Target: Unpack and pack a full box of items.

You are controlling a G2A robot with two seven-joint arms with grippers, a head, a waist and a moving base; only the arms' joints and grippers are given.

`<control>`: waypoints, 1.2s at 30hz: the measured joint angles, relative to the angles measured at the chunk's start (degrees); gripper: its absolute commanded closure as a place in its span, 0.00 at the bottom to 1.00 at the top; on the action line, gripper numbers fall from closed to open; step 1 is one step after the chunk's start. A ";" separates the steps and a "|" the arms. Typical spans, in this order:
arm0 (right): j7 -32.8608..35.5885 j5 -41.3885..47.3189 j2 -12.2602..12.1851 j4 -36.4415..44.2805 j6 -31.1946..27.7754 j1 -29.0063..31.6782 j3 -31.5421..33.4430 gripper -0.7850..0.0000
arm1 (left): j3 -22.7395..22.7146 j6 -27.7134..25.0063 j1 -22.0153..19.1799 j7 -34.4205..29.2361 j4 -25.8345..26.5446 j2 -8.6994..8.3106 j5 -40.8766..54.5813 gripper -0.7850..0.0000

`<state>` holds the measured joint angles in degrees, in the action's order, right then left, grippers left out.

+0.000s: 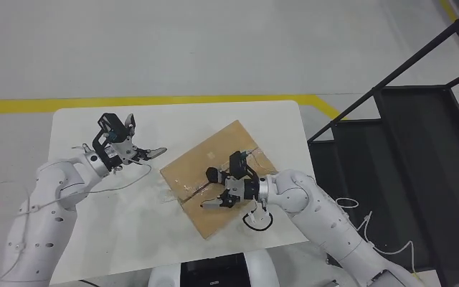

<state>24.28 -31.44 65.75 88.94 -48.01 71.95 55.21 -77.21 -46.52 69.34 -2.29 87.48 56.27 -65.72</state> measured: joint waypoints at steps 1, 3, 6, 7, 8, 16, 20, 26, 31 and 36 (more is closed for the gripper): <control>0.23 -0.01 0.12 -0.34 0.15 -0.18 -0.67 0.00 | 0.00 -0.03 0.00 0.05 -0.11 0.00 0.01 0.00; 0.75 0.12 0.48 -1.28 0.37 -0.71 -2.45 0.00 | -0.07 -0.08 0.01 0.12 -0.30 -0.02 -0.03 0.00; 1.49 0.80 1.03 -2.14 0.27 -1.90 -4.90 0.00 | -0.22 -0.09 0.12 0.26 -0.32 -0.06 -0.05 0.00; 1.63 0.99 1.17 -2.18 0.25 -2.29 -5.45 0.00 | -0.25 -0.10 0.16 0.29 -0.30 -0.07 -0.07 0.00; 1.72 1.07 1.30 -2.08 0.24 -2.70 -5.92 0.00 | -0.29 -0.11 0.19 0.32 -0.28 -0.08 -0.09 0.00; 1.72 -0.89 2.25 0.47 0.85 -5.83 -8.83 0.00 | -0.55 0.03 0.42 0.84 0.11 -0.13 -0.25 0.00; 2.60 -1.53 2.72 0.75 0.79 -6.44 -11.05 0.00 | -1.03 0.11 0.82 1.16 0.04 -0.22 -0.29 0.00; 4.00 -0.85 3.60 -0.72 0.81 -7.42 -14.74 0.00 | -1.41 0.26 1.30 1.27 0.08 -0.30 -0.33 0.00; 4.46 -0.63 4.24 -1.52 0.80 -8.70 -16.63 0.00 | -1.43 0.18 1.33 1.23 0.28 -0.32 -0.20 0.00; 3.44 -0.34 4.53 -1.83 0.87 -10.17 -16.38 0.00 | -1.62 0.22 1.41 1.26 0.56 -0.37 -0.25 0.00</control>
<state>27.72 -31.78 70.29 87.11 -47.13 61.78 38.83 -78.82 -46.30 70.75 -1.03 88.04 55.90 -65.97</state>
